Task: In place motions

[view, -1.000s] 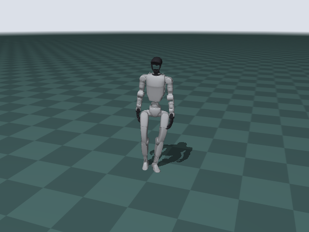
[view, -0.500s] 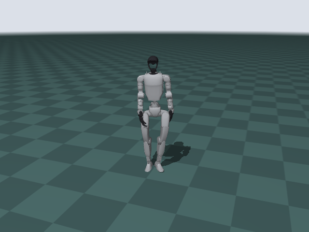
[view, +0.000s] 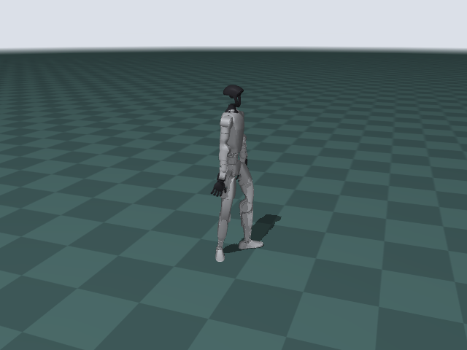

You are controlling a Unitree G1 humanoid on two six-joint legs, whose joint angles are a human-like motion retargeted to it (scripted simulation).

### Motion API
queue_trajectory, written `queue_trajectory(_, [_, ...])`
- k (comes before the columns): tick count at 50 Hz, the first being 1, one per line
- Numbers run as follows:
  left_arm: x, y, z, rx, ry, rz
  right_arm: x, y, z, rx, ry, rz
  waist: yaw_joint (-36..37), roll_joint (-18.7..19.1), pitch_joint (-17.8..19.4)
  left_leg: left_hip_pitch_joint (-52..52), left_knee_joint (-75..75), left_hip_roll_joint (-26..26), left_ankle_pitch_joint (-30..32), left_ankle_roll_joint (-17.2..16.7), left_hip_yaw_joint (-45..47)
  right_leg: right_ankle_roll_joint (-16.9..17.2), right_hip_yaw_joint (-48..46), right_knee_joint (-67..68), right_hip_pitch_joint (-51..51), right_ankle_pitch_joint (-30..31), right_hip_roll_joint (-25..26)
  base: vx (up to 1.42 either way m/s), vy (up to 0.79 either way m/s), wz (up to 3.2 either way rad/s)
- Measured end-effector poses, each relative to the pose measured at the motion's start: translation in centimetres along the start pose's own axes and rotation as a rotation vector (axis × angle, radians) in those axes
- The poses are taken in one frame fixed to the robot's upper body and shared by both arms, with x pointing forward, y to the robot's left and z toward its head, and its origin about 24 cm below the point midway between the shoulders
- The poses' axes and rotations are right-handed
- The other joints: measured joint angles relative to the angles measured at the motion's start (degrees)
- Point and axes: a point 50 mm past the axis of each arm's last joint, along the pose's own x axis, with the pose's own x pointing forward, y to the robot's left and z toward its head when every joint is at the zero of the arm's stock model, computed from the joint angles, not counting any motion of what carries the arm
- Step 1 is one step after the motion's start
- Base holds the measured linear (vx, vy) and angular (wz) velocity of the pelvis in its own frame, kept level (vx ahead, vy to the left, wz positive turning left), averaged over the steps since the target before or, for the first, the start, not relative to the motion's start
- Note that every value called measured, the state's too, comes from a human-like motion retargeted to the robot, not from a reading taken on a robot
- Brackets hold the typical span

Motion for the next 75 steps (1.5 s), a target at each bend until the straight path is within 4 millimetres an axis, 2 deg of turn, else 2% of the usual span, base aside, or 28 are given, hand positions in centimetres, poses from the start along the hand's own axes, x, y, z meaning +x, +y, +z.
queue_trajectory(2, [0.2, -0.9, -2.0, -0.14, 0.053, -0.013, -0.2, -1.0, 0.5, -0.007, -0.019, -0.032, 0.8, 0.3, -0.5, 2.5, -4.1, -0.4, 1.0, -3.0, 4.9, 0.7, -2.1, 0.2, 1.2, 0.1, 0.2, -0.26, 0.19, 0.67])
queue_trajectory(3, [0.3, -1.4, -2.9, -0.199, 0.074, -0.022, -0.3, -1.4, 0.8, -0.009, -0.03, -0.048, 1.2, 0.6, -0.7, 3.0, -5.4, -1.2, 0.7, -3.2, 5.1, 0.9, -2.6, 0.3, 1.6, 0.1, 0.1, -0.28, 0.29, 0.4])
queue_trajectory(5, [0.4, -3.2, -5.4, -0.38, 0.134, -0.079, -0.6, -2.3, 1.7, -0.012, -0.07, -0.096, 1.4, 1.8, -1.8, 3.6, -7.4, -2.4, -0.1, -4.4, 1.9, 1.0, -3.3, 1.2, 2.4, 0.3, 0.1, -0.21, 0.3, 0.23])
queue_trajectory(7, [0.3, -4.7, -7.2, -0.513, 0.176, -0.145, -0.8, -2.5, 2.7, 0.015, -0.107, -0.12, 0.5, 2.3, -2.4, 3.8, -7.9, -3.6, -1.3, -4.2, -0.2, 1.0, -3.8, 1.6, 3.3, 1.0, -0.5, -0.15, 0.24, 0.18])
queue_trajectory(10, [0.2, -5.7, -8.7, -0.611, 0.198, -0.188, -1.1, -2.2, 4.5, 0.118, -0.181, -0.1, -0.3, 3.0, -1.4, 5.3, -8.2, -4.9, -2.9, -3.9, -1.9, 0.0, -4.0, 2.1, 5.2, 2.9, -1.0, -0.23, 0.25, 0.32])
queue_trajectory(12, [0.2, -5.6, -8.9, -0.601, 0.183, -0.182, -1.3, -1.8, 5.4, 0.167, -0.23, -0.05, 0.0, 3.7, -0.2, 6.4, -8.3, -5.4, -3.8, -3.8, -3.8, -1.6, -2.7, 3.6, 6.3, 5.4, -1.6, -0.21, 0.23, 0.61])
queue_trajectory(15, [0.3, -5.6, -8.6, -0.557, 0.159, -0.173, -1.3, -1.6, 5.7, 0.181, -0.253, -0.01, -0.8, 5.7, 0.3, 7.0, -7.8, -4.7, -4.3, -3.7, -6.6, -5.6, -0.4, 7.6, 7.0, 9.1, -2.4, -0.17, 0.24, 1.05])
queue_trajectory(17, [0.4, -5.5, -7.6, -0.528, 0.126, -0.182, -1.3, -1.7, 5.7, 0.14, -0.26, -0.028, -1.7, 7.6, 0.4, 6.8, -7.6, -3.7, -4.2, -3.9, -9.0, -7.9, 7.6, 14.6, 4.0, 8.4, -3.6, -0.15, 0.15, 1.22])
queue_trajectory(20, [0.6, -5.0, -5.6, -0.503, 0.061, -0.183, -1.5, -1.8, 6.4, 0.054, -0.27, -0.044, -3.1, 8.9, 0.2, 5.6, -7.9, -2.6, -2.8, -4.9, -10.3, -7.3, 23.2, 26.3, -5.3, 3.5, -3.7, -0.25, 0.12, 0.92])
queue_trajectory(23, [0.6, -3.7, -3.7, -0.457, -0.008, -0.122, -1.8, -1.4, 7.4, -0.032, -0.282, -0.039, -6.3, 10.2, 1.1, 4.8, -7.8, -0.5, -1.4, -7.7, -11.2, -8.3, 31.7, 30.0, -10.9, 1.1, 1.6, -0.28, 0.03, 0.96])
queue_trajectory(26, [0.5, -2.0, -2.0, -0.373, -0.051, -0.072, -1.9, -1.1, 7.9, -0.086, -0.302, -0.036, -9.5, 10.7, 2.2, 4.5, -7.7, 0.7, -0.8, -9.7, -12.3, -8.9, 35.2, 29.3, -13.6, -0.3, 6.3, -0.21, -0.02, 1.0])
queue_trajectory(30, [0.1, -0.5, -0.2, -0.248, -0.077, -0.058, -1.6, -0.8, 7.3, -0.118, -0.276, -0.028, -11.1, 8.7, 2.1, 4.9, -8.1, -0.6, -0.4, -10.1, -13.3, -8.5, 43.9, 24.9, -17.9, -1.7, 11.3, -0.08, -0.07, 0.74])
queue_trajectory(35, [-0.1, -0.3, 1.2, -0.19, -0.108, -0.052, -1.3, -0.5, 6.3, -0.1, -0.238, -0.004, -12.2, 4.4, 2.3, 6.0, -7.9, -5.1, -0.7, -8.1, -15.9, -6.7, 56.4, 13.2, -20.2, -1.3, 15.9, 0.0, -0.04, 0.65])
queue_trajectory(37, [0.0, -0.5, 1.3, -0.184, -0.097, -0.061, -1.2, -0.4, 6.2, -0.079, -0.247, 0.011, -13.1, 2.4, 2.8, 7.0, -7.7, -7.7, -1.0, -7.2, -17.2, -6.6, 55.6, 7.4, -19.3, 2.3, 15.0, 0.1, -0.01, 0.8])
queue_trajectory(38, [0.0, -0.7, 1.3, -0.176, -0.082, -0.067, -1.2, -0.3, 6.1, -0.06, -0.254, 0.021, -13.5, 1.3, 3.2, 7.9, -7.8, -9.2, -1.0, -6.5, -18.1, -9.0, 54.0, 4.6, -18.5, 7.7, 14.4, 0.14, 0.01, 0.58])
queue_trajectory(39, [0.0, -0.9, 1.2, -0.17, -0.066, -0.074, -1.2, -0.3, 6.0, -0.046, -0.257, 0.028, -12.9, 0.8, 3.2, 8.3, -7.9, -9.9, -1.0, -6.1, -18.1, -9.2, 54.4, 3.7, -17.6, 7.9, 14.2, 0.15, 0.02, 0.16])
queue_trajectory(40, [0.1, -1.2, 1.0, -0.164, -0.049, -0.081, -1.1, -0.2, 5.9, -0.033, -0.258, 0.034, -11.9, 0.4, 3.1, 8.6, -7.9, -10.2, -1.1, -5.8, -17.6, -8.4, 55.7, 3.6, -16.7, 5.4, 14.2, 0.17, 0.05, -0.02])
queue_trajectory(42, [0.2, -2.1, 0.3, -0.132, 0.001, -0.105, -1.0, -0.1, 5.5, 0.013, -0.257, 0.054, -10.7, 0.2, 2.8, 8.8, -7.8, -11.3, -1.4, -4.4, -18.8, -8.6, 48.8, 3.7, -15.7, 5.5, 12.3, 0.18, 0.08, 0.23])
queue_trajectory(43, [0.3, -2.5, -0.1, -0.128, 0.018, -0.112, -1.0, -0.1, 5.4, 0.024, -0.257, 0.056, -10.5, 0.2, 2.7, 8.9, -7.7, -11.7, -1.6, -3.8, -19.2, -7.8, 52.2, 3.6, -15.8, 5.6, 12.6, 0.14, 0.08, 0.62])
queue_trajectory(47, [0.5, -3.7, -1.1, -0.124, 0.04, -0.12, -1.1, -0.4, 5.8, 0.038, -0.285, 0.042, -17.3, -0.4, 0.9, 8.2, -5.6, -12.3, -2.9, -4.6, -25.8, -6.3, 42.0, 3.1, -14.7, 5.2, 6.2, 0.09, 0.1, 1.43])
queue_trajectory(50, [0.5, -3.5, -1.3, -0.048, 0.041, -0.112, -1.2, -0.5, 6.0, 0.008, -0.289, 0.032, -20.1, 0.2, 0.0, 6.5, -4.7, -11.4, -2.3, -5.5, -25.3, -6.7, 43.7, 4.1, -15.7, 4.6, 5.6, 0.06, 0.12, 0.31])
queue_trajectory(57, [0.1, -2.6, -0.2, 0.121, 0.09, -0.176, -1.3, -0.3, 6.4, -0.052, -0.295, 0.039, -17.7, 4.0, 1.2, 5.9, -7.5, -8.2, -1.1, -2.8, -15.2, -9.0, 48.7, 5.3, -18.7, 2.0, 10.6, 0.06, 0.09, -1.12])
queue_trajectory(63, [0.0, -2.0, 1.1, 0.162, 0.035, -0.153, -1.5, -0.6, 6.7, -0.065, -0.301, 0.043, -19.1, 4.7, 1.2, 4.8, -7.4, -6.6, -4.9, -1.4, -8.5, -8.1, 46.1, 5.8, -21.0, -0.2, 9.3, 0.16, 0.09, -1.69])
queue_trajectory(70, [0.1, -2.5, -0.1, 0.084, 0.061, -0.178, -1.8, -1.3, 7.2, -0.013, -0.323, 0.031, -18.2, 5.7, 0.5, 5.9, -8.0, -3.2, -10.1, -3.4, 6.3, -7.5, 25.5, 7.0, -18.9, -2.5, 4.6, 0.25, 0.07, -2.74])
queue_trajectory(75, [0.1, -2.3, -1.5, 0.093, 0.116, -0.155, -1.6, -1.6, 6.6, 0.062, -0.316, 0.029, -17.4, 6.1, -0.3, 7.7, -7.7, -1.9, -13.0, -6.1, 14.9, -7.8, 11.5, 5.8, -15.4, 1.2, 3.3, 0.41, 0.01, -2.4])
